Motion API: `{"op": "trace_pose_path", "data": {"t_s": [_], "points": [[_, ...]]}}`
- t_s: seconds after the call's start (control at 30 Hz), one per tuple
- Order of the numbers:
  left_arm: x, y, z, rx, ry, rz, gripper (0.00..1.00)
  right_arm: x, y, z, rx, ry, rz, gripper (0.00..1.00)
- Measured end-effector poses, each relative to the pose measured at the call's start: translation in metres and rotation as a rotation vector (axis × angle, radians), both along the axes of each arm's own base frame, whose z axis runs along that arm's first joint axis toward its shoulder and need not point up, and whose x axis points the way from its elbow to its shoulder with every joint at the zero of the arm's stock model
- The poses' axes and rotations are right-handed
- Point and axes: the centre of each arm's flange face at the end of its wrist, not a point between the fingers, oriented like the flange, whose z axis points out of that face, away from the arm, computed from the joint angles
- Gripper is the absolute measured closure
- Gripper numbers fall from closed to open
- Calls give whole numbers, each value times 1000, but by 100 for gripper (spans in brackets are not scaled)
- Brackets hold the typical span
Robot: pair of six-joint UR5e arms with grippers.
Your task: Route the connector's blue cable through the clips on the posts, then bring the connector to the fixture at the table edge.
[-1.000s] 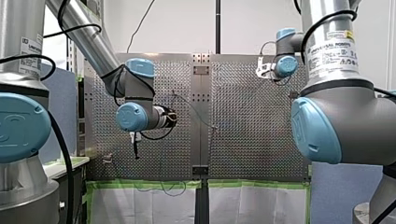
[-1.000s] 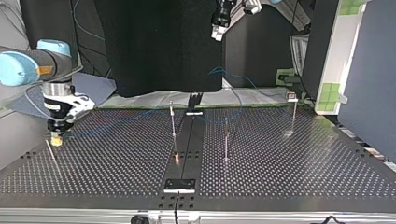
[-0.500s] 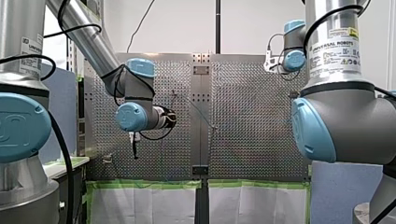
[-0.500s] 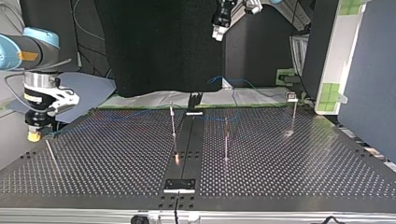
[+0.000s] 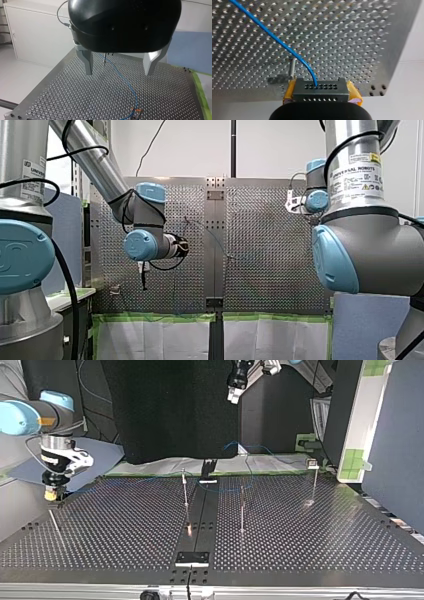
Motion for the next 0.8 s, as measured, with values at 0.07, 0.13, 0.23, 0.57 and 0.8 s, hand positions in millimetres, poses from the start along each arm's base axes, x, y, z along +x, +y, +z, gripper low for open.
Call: {"op": "trace_pose_path", "data": {"t_s": [0.07, 0.13, 0.23, 0.57, 0.8], "points": [[0, 0, 0, 4, 1, 0, 0, -1, -2, -3, -3, 8, 1, 100], [0, 0, 0, 8, 1, 0, 0, -1, -3, -4, -7, 20, 6, 100], [0, 0, 0, 9, 1, -1, 0, -1, -5, -7, -10, 45, 25, 100], [-1, 0, 0, 10, 2, -5, 0, -9, -21, -44, 28, 128, 90, 100], [-1, 0, -1, 16, 3, -6, 0, -27, -32, -47, 37, 166, 118, 100]]}}
